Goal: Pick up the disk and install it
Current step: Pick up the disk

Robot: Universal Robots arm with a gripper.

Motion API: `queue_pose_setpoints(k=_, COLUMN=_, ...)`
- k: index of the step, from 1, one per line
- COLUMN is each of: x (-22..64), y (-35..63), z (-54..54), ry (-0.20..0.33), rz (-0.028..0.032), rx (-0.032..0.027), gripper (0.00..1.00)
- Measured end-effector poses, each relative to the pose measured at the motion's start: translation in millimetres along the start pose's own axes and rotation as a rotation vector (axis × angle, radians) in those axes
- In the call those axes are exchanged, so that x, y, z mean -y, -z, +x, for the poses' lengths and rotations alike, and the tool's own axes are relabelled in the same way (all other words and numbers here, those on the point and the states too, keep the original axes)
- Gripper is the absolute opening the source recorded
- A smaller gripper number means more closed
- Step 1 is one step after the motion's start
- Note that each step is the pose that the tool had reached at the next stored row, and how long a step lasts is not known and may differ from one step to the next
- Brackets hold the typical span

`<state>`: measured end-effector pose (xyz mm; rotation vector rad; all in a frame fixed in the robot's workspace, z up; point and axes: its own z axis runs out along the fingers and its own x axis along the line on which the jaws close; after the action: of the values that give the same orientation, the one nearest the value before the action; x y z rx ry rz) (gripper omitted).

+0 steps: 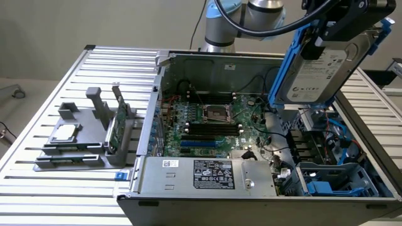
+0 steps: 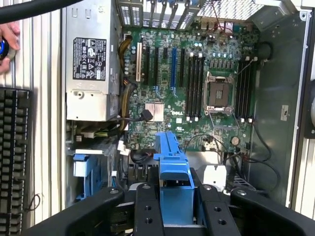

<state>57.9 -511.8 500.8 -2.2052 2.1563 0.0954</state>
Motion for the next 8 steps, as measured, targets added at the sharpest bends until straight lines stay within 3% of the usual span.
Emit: queue_pose_setpoints(k=8, x=-0.2, y=0.8, z=10.0, ry=-0.045, rz=0.0037, rx=0.0002, gripper=0.33)
